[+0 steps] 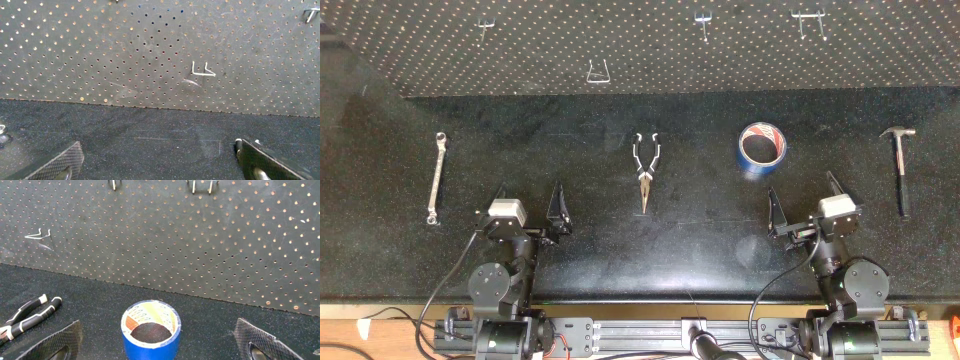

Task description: Place Tools Onto Pegboard

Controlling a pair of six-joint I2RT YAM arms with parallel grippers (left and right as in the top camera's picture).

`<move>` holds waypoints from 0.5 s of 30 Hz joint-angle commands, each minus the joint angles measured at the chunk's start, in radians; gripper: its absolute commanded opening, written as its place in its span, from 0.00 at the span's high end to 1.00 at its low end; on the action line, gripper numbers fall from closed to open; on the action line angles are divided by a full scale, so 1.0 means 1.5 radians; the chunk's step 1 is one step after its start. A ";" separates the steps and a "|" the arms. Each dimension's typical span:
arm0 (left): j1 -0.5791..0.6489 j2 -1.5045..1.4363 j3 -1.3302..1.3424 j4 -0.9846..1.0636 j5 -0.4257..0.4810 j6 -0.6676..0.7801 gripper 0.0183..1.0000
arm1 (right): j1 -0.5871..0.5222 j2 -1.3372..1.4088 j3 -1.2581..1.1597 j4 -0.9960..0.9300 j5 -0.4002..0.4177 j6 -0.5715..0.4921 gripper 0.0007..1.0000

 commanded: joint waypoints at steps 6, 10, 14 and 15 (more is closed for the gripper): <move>-0.003 -0.005 -0.002 -0.004 0.005 0.011 0.00 | -0.003 -0.002 -0.002 -0.003 0.006 0.008 0.00; -0.003 -0.005 -0.002 -0.004 0.005 0.011 0.00 | -0.003 -0.002 -0.002 -0.003 0.006 0.008 0.00; -0.003 -0.005 -0.002 0.002 0.010 0.023 0.00 | -0.003 -0.002 -0.002 -0.003 0.006 0.008 0.00; 0.001 -0.001 0.006 -0.001 0.022 0.127 0.00 | -0.003 -0.002 -0.002 -0.003 0.006 0.008 0.00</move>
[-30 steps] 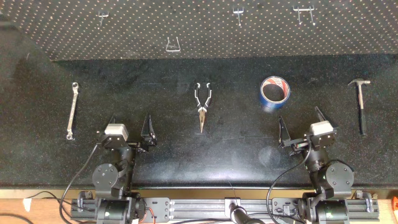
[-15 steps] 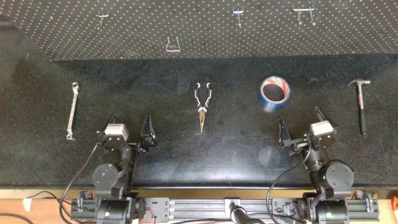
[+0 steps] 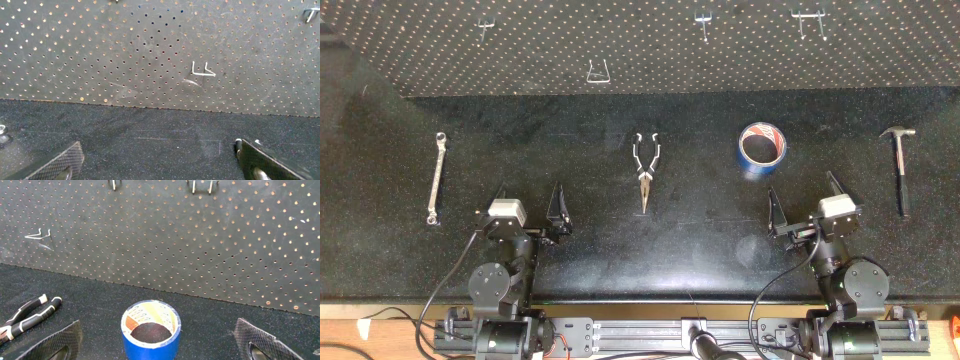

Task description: Place Tools Onto Pegboard

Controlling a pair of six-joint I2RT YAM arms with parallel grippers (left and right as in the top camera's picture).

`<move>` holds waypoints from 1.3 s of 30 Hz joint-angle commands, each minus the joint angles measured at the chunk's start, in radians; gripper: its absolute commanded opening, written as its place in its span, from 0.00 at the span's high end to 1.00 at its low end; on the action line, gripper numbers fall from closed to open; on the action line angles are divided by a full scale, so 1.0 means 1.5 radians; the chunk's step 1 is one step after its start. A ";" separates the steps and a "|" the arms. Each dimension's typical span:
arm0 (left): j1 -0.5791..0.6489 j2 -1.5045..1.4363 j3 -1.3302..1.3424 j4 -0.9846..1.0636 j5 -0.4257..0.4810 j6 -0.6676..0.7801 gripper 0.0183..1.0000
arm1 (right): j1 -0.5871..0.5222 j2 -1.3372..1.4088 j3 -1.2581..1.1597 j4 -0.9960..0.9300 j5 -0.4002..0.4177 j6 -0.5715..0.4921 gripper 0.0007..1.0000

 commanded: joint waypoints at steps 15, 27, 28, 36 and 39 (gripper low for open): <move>0.449 1.056 0.755 -0.581 -0.098 0.370 0.00 | -0.003 -0.002 -0.002 -0.004 0.006 0.008 0.00; 0.449 1.293 0.898 -0.569 0.013 0.458 0.00 | -0.003 -0.002 -0.002 -0.004 0.006 0.008 0.00; 0.449 1.300 0.898 -0.569 0.013 0.463 0.00 | -0.003 -0.002 -0.002 -0.004 0.006 0.008 0.00; 0.449 1.318 0.897 -0.568 0.022 0.493 0.48 | -0.003 -0.002 -0.002 -0.004 0.006 0.008 0.00; 0.457 1.318 0.894 -0.571 0.023 0.415 0.99 | -0.003 -0.002 -0.002 -0.004 0.006 0.008 0.00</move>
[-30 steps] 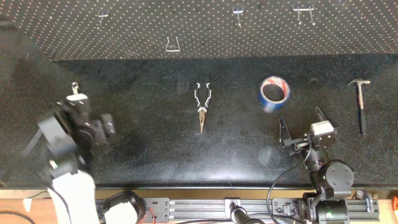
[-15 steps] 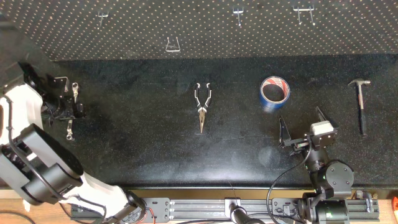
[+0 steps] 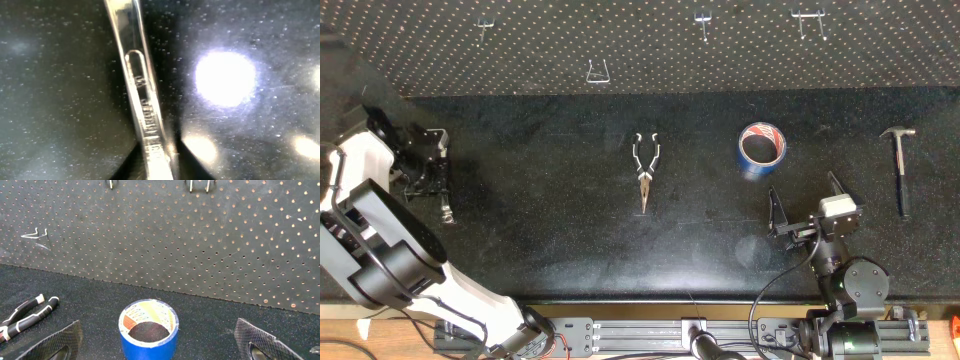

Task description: Place Tools Onto Pegboard

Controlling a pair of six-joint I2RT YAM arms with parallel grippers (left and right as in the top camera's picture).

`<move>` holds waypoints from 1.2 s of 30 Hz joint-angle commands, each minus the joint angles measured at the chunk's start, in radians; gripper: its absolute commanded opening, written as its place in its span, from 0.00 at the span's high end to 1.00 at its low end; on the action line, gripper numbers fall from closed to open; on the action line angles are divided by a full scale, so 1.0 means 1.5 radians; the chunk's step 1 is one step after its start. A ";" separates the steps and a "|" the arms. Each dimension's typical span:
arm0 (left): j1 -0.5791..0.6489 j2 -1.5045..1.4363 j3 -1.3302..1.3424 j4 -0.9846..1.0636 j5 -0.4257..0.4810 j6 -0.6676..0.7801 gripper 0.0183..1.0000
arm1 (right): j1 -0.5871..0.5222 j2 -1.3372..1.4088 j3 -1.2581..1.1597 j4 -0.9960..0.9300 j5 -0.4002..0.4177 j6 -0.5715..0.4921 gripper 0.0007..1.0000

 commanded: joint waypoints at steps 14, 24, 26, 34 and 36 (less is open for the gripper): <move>-0.343 -0.652 -0.364 0.363 -0.073 -0.330 0.99 | -0.003 -0.003 -0.002 -0.002 0.001 0.007 0.00; -0.344 -0.554 -0.363 0.447 -0.050 -0.383 0.99 | -0.003 -0.003 -0.002 -0.002 0.001 0.007 0.00; -0.344 -0.540 -0.351 0.448 -0.050 -0.383 0.99 | -0.003 -0.003 -0.002 -0.002 0.001 0.007 0.00; -0.344 -0.503 -0.311 0.453 -0.050 -0.383 0.99 | -0.003 -0.003 -0.002 -0.002 0.001 0.007 0.00; -0.344 -0.503 -0.311 0.460 -0.050 -0.383 0.99 | -0.003 -0.003 -0.002 -0.002 0.001 0.007 0.00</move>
